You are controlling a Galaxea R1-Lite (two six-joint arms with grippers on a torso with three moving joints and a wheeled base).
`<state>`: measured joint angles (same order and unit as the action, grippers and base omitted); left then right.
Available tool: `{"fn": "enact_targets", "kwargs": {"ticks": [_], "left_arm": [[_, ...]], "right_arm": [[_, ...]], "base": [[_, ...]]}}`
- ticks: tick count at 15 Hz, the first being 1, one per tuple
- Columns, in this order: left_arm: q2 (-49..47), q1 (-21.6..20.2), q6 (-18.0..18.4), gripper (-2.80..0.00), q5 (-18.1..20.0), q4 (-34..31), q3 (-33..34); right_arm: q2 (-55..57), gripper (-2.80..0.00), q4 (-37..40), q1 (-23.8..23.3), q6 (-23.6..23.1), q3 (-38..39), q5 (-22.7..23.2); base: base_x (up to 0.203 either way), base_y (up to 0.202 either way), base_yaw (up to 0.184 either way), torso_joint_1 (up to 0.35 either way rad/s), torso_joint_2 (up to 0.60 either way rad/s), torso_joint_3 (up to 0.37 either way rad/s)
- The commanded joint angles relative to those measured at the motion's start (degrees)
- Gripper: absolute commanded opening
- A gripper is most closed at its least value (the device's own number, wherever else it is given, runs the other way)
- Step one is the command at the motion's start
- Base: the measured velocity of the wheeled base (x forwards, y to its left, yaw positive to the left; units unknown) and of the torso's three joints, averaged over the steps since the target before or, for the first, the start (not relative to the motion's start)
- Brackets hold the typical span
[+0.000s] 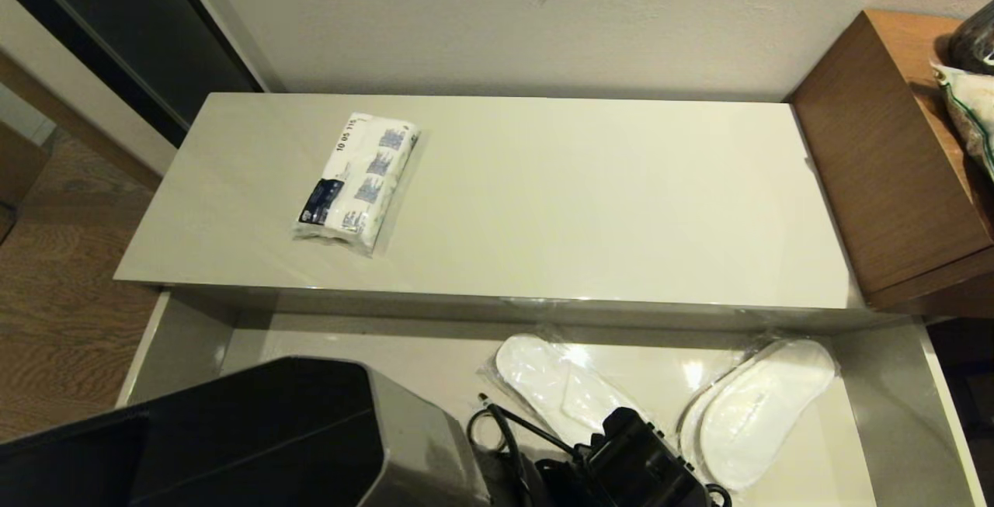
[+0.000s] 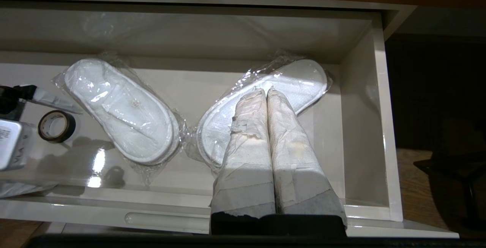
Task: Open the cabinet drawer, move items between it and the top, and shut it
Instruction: Take out the disposable slippers from the drawer
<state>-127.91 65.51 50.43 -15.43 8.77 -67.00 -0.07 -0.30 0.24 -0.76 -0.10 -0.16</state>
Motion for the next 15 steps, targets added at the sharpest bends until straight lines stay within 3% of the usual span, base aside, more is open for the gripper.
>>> {"fn": "enact_targets", "kwargs": {"ticks": [1, 7, 11, 12, 15], "left_arm": [[-4.63, -1.2, 0.36, 0.0, -0.31, -0.06, -1.33], [-15.17, -5.36, 0.96, 0.0, -0.55, -2.25, -14.03], [-16.74, -6.8, 0.31, 0.0, -0.12, -5.28, -16.94], [-16.87, -6.8, -0.71, 0.0, -0.37, -5.0, -16.97], [-18.03, -6.72, -10.33, 0.0, -2.67, -5.07, -20.23]], "right_arm": [[0.07, -2.8, -0.05, 0.02, -0.05, 0.01, -0.02], [0.07, -2.8, -0.05, 0.02, -0.03, 0.01, -0.02], [0.07, -2.8, 0.03, 0.02, -0.12, 0.01, -0.02], [0.07, -2.8, 0.02, 0.02, -0.03, 0.01, -0.02], [0.07, -2.8, -0.05, 0.02, -0.03, 0.01, -0.02]], "base": [[0.0, 0.0, 0.0, 0.0, 0.0, 0.0], [0.0, 0.0, 0.0, 0.0, 0.0, 0.0], [0.0, 0.0, 0.0, 0.0, 0.0, 0.0], [0.0, 0.0, 0.0, 0.0, 0.0, 0.0], [0.0, 0.0, 0.0, 0.0, 0.0, 0.0]]}}
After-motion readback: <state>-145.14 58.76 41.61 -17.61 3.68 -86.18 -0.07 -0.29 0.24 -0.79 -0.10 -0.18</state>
